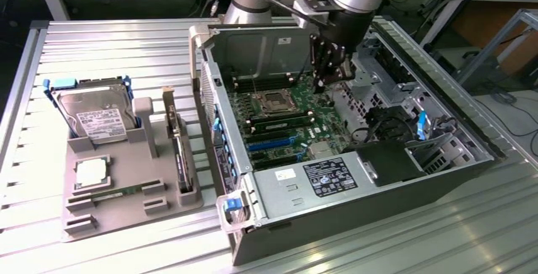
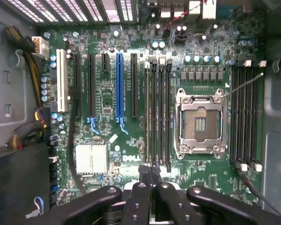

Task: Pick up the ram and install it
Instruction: 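Press down the ram until it locks into place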

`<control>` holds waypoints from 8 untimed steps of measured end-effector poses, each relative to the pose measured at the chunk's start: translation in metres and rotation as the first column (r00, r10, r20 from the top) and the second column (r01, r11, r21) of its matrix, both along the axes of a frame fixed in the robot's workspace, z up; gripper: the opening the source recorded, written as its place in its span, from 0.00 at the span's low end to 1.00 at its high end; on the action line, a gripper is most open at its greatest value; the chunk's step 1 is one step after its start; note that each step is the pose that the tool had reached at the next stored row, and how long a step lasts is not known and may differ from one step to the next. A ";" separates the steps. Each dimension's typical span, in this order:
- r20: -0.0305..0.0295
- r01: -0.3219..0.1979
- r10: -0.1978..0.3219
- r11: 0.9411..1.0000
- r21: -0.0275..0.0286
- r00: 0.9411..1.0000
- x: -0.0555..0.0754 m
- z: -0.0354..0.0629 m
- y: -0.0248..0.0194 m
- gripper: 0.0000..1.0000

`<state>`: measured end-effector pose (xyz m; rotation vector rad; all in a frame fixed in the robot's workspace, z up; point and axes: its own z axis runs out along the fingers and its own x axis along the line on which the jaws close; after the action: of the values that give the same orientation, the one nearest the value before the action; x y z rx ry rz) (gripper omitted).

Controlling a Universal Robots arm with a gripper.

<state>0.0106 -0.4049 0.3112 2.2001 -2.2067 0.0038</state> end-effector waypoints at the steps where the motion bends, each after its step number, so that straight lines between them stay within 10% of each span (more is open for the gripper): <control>1: 0.000 0.000 0.000 1.000 0.000 1.000 0.000 0.0000 0.0000 0.11; 8: 0.000 0.000 0.000 1.000 0.000 1.000 0.000 0.0002 -0.0001 0.11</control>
<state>0.0105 -0.4049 0.3114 2.2000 -2.2068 0.0034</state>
